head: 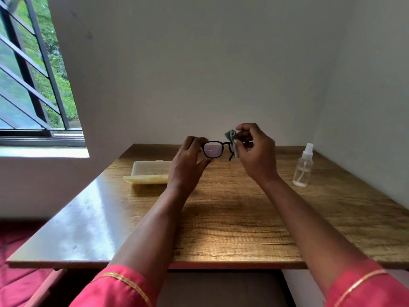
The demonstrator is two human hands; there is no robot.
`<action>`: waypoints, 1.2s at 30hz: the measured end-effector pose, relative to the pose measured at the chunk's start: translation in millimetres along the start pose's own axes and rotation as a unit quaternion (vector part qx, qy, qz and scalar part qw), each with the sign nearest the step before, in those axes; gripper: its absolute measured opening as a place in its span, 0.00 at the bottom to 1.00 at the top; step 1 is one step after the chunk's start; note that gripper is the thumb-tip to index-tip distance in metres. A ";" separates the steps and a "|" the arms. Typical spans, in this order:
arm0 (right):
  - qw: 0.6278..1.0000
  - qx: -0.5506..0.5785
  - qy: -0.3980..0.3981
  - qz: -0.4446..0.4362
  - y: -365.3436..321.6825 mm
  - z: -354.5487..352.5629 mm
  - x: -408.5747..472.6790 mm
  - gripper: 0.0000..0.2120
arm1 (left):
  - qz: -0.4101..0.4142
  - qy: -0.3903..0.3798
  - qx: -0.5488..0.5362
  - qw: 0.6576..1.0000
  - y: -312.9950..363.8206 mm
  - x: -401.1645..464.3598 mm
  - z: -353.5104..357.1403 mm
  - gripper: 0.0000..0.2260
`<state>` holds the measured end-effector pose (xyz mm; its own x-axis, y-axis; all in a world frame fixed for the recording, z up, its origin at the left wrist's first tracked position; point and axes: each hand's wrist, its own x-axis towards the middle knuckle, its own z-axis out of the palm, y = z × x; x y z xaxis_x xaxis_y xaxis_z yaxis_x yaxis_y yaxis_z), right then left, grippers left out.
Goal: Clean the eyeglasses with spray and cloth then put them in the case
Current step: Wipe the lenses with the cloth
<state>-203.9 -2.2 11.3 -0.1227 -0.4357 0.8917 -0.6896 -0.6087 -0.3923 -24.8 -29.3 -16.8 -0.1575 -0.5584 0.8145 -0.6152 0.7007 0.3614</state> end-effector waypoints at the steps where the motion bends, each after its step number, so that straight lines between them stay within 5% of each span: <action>1: 1.000 -0.010 -0.016 -0.022 -1.6 1.3 4.0 0.10 | 0.001 0.001 0.002 1.000 0.1 0.2 0.2 0.19; 12: 0.923 -0.190 -0.157 -0.296 -5.2 25.6 -21.8 0.10 | 0.010 0.008 -0.016 1.000 -1.1 0.3 1.2 0.18; 20: 0.958 -0.216 -0.076 -0.170 9.8 13.9 -14.9 0.14 | -0.002 0.011 -0.023 1.000 -2.2 0.8 2.0 0.21; 29: 0.938 -0.162 -0.159 -0.263 -12.1 35.7 -32.0 0.12 | 0.011 0.007 -0.007 1.000 0.0 -1.2 0.0 0.19; 36: 0.962 -0.191 -0.094 -0.169 2.0 22.1 -20.8 0.15 | -0.003 -0.001 -0.013 1.000 1.2 0.0 -0.9 0.19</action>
<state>-186.9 -9.1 -13.1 0.2611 -0.3893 0.8833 -0.8842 -0.4635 0.0571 -24.8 -28.0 -15.9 -0.1566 -0.5633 0.8113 -0.5950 0.7094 0.3777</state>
